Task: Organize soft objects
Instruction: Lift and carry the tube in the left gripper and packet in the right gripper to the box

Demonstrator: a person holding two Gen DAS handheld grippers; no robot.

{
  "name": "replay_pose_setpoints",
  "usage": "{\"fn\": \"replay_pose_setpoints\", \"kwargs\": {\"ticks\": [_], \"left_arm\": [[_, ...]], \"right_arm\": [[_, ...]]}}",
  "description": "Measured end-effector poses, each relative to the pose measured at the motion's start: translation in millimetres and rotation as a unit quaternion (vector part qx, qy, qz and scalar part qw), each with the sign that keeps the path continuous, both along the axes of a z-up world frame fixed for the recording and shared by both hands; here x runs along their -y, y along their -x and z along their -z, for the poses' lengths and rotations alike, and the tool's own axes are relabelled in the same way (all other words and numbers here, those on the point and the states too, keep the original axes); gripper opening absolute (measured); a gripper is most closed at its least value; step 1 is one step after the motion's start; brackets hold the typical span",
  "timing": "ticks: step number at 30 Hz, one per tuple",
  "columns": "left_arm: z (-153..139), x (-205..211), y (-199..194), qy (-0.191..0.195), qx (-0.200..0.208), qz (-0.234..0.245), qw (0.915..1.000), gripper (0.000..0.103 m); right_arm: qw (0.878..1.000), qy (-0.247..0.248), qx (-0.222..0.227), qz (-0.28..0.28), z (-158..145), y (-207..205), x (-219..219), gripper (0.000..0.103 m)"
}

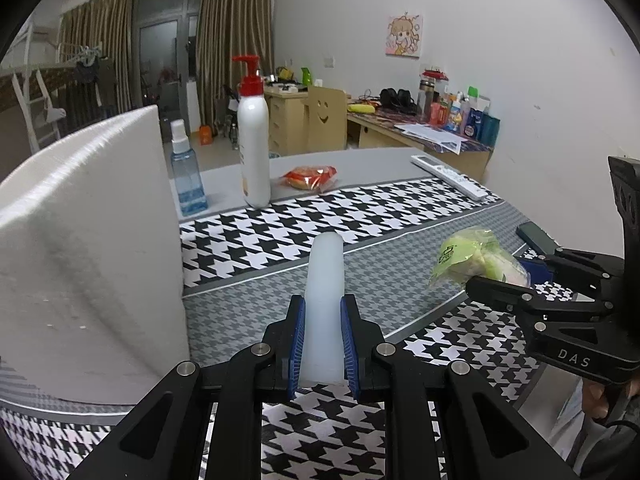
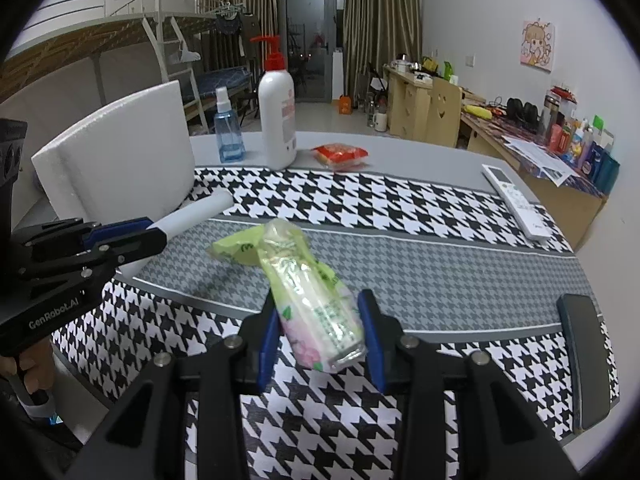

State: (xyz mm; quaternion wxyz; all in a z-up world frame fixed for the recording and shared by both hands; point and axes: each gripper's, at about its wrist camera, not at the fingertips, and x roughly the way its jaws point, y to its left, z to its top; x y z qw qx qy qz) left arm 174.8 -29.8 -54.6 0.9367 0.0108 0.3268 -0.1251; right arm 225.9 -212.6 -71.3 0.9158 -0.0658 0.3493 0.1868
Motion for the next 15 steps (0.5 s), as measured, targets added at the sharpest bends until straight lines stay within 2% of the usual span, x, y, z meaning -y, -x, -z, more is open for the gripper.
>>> {"fn": "replay_pose_setpoints", "kwargs": {"ticks": [15], "left_arm": [[-17.9,-4.5,20.2,-0.005,0.030,-0.011,0.9995,0.019]], "right_arm": [[1.000,-0.017,0.017,-0.002,-11.6,14.9,-2.2,0.042]]}}
